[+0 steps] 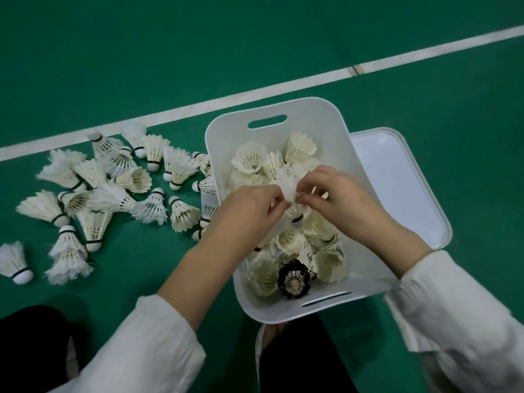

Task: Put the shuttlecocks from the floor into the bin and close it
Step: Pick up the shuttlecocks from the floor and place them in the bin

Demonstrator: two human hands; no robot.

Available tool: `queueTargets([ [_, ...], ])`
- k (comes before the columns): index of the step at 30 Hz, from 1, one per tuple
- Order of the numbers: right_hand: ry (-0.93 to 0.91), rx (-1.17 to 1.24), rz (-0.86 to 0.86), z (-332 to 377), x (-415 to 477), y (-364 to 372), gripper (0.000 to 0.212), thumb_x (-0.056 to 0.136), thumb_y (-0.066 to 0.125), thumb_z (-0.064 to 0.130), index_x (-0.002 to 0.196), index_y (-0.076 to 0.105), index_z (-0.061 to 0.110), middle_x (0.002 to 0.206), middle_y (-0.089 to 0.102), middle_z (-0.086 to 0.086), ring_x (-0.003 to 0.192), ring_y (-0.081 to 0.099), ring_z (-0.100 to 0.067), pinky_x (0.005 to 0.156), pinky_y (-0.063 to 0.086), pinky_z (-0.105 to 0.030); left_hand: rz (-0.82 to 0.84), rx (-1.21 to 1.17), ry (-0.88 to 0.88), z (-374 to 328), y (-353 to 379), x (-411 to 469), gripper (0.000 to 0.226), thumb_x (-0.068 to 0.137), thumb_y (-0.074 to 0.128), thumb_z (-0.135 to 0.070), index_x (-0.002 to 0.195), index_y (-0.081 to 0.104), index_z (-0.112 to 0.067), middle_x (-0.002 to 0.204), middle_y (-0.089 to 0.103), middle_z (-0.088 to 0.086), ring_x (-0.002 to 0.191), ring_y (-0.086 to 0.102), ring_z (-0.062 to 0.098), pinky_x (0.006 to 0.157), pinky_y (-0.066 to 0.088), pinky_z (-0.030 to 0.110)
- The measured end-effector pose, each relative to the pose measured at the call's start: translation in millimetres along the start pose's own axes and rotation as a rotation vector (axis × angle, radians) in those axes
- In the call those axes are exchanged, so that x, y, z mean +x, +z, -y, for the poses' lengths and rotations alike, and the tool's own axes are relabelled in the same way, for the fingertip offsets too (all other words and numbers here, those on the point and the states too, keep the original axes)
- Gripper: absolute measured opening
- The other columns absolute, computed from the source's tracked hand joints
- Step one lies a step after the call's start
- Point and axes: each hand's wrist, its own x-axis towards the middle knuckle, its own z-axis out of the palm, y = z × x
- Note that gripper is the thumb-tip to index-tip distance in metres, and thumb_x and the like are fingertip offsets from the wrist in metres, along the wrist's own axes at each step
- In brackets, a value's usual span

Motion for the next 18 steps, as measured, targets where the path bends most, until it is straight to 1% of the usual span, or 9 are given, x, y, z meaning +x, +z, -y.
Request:
queueTargets([
  [2, 0.023, 0.022, -0.081, -3, 6, -6, 0.008, 0.086, 0.064, 0.019, 0.089, 0.069, 0.014, 0.090, 0.055, 0.002, 0.082, 0.057, -0.019, 0.083, 0.046, -0.035, 0.001, -0.083, 0.002, -1, -3, -5, 0.036, 0.093, 0.043, -0.047, 0.118, 0.054, -0.025, 0.073, 0.058, -0.006, 0.068, 0.055, 0.011, 0.069, 0.048, 0.031],
  [4, 0.059, 0.029, -0.204, -5, 12, -14, 0.009, 0.086, 0.064, 0.022, 0.089, 0.069, 0.015, 0.089, 0.055, 0.004, 0.078, 0.055, -0.015, 0.078, 0.041, -0.026, -0.010, -0.158, 0.003, -1, -6, -10, 0.048, 0.091, 0.039, -0.053, 0.133, 0.040, -0.031, 0.077, 0.057, -0.008, 0.072, 0.054, 0.006, 0.072, 0.045, 0.028],
  [6, 0.103, 0.030, -0.316, -9, 19, -19, 0.011, 0.087, 0.063, 0.024, 0.090, 0.069, 0.015, 0.090, 0.056, 0.004, 0.077, 0.053, -0.013, 0.074, 0.037, -0.022, -0.037, -0.190, -0.016, 3, -8, -13, 0.056, 0.088, 0.041, -0.056, 0.138, 0.030, -0.033, 0.090, 0.056, -0.007, 0.086, 0.053, 0.008, 0.078, 0.042, 0.027],
  [8, 0.140, 0.031, -0.364, -13, 27, -16, 0.013, 0.089, 0.061, 0.025, 0.092, 0.069, 0.015, 0.093, 0.059, 0.002, 0.078, 0.054, -0.014, 0.074, 0.037, -0.024, -0.043, -0.161, -0.015, 8, -8, -14, 0.056, 0.087, 0.052, -0.049, 0.135, 0.035, -0.027, 0.100, 0.049, -0.009, 0.098, 0.047, 0.010, 0.084, 0.038, 0.025],
  [10, 0.143, -0.015, -0.355, -18, 37, -6, 0.015, 0.089, 0.059, 0.026, 0.094, 0.069, 0.015, 0.097, 0.061, 0.000, 0.080, 0.053, -0.014, 0.076, 0.039, -0.026, -0.057, -0.090, 0.033, 11, -6, -15, 0.037, 0.087, 0.060, -0.030, 0.121, 0.052, -0.016, 0.100, 0.046, -0.008, 0.102, 0.045, 0.013, 0.089, 0.036, 0.024],
  [12, 0.147, -0.084, -0.294, -25, 46, 11, 0.017, 0.090, 0.058, 0.026, 0.096, 0.070, 0.015, 0.102, 0.062, -0.002, 0.082, 0.056, -0.017, 0.078, 0.042, -0.028, -0.077, -0.045, 0.053, 14, -4, -15, 0.019, 0.088, 0.059, -0.017, 0.105, 0.062, -0.011, 0.095, 0.047, -0.006, 0.097, 0.046, 0.015, 0.088, 0.039, 0.028],
  [15, 0.210, -0.189, -0.147, -37, 54, 36, 0.019, 0.091, 0.057, 0.022, 0.099, 0.070, 0.012, 0.108, 0.061, -0.006, 0.096, 0.060, -0.026, 0.085, 0.050, -0.038, -0.096, -0.001, 0.044, 16, -4, -16, 0.013, 0.089, 0.057, -0.020, 0.098, 0.063, -0.013, 0.091, 0.049, -0.007, 0.094, 0.047, 0.015, 0.084, 0.043, 0.035],
  [16, 0.219, -0.225, -0.110, -40, 56, 42, 0.019, 0.091, 0.056, 0.020, 0.100, 0.071, 0.012, 0.108, 0.061, -0.007, 0.099, 0.059, -0.027, 0.085, 0.051, -0.041, -0.108, 0.002, 0.041, 17, -5, -16, 0.012, 0.089, 0.057, -0.021, 0.097, 0.063, -0.014, 0.090, 0.049, -0.007, 0.095, 0.047, 0.015, 0.083, 0.043, 0.036],
  [18, 0.215, -0.275, -0.064, -42, 57, 47, 0.020, 0.090, 0.055, 0.015, 0.102, 0.071, 0.012, 0.108, 0.058, -0.007, 0.101, 0.057, -0.029, 0.086, 0.050, -0.044, -0.140, 0.001, 0.037, 20, -7, -18, 0.012, 0.089, 0.057, -0.022, 0.096, 0.063, -0.015, 0.090, 0.049, -0.008, 0.094, 0.047, 0.015, 0.081, 0.043, 0.036],
])
